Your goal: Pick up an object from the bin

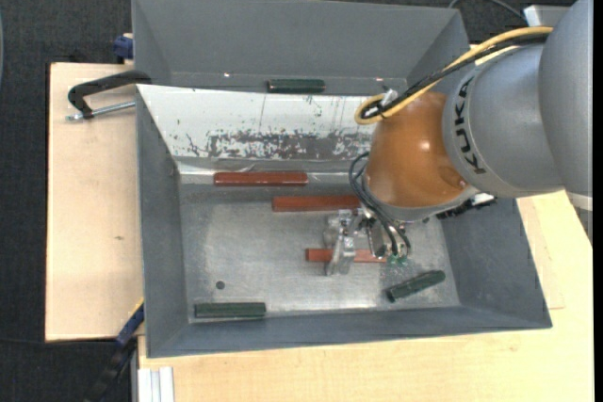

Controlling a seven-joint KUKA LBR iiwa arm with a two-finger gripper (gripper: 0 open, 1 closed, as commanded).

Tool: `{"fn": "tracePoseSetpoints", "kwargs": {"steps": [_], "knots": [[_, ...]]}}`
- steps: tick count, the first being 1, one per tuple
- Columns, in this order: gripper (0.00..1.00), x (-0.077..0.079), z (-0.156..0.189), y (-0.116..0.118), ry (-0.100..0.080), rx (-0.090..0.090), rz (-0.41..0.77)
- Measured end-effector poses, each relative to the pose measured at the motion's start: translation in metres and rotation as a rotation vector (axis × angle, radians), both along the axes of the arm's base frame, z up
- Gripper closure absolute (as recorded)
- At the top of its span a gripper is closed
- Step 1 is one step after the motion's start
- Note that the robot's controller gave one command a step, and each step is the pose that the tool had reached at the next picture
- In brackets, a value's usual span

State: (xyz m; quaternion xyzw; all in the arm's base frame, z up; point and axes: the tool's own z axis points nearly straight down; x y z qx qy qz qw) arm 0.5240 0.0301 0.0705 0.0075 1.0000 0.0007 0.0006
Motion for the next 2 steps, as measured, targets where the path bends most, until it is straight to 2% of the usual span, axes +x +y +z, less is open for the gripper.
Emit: {"fn": "tracePoseSetpoints", "kwargs": {"steps": [1, 2], "knots": [[1.0, 0.0, 0.0, 0.0, 0.0, 0.0, 0.0], [1.0, 0.018, 0.109, 0.011, -0.003, 0.0, -0.03]]}}
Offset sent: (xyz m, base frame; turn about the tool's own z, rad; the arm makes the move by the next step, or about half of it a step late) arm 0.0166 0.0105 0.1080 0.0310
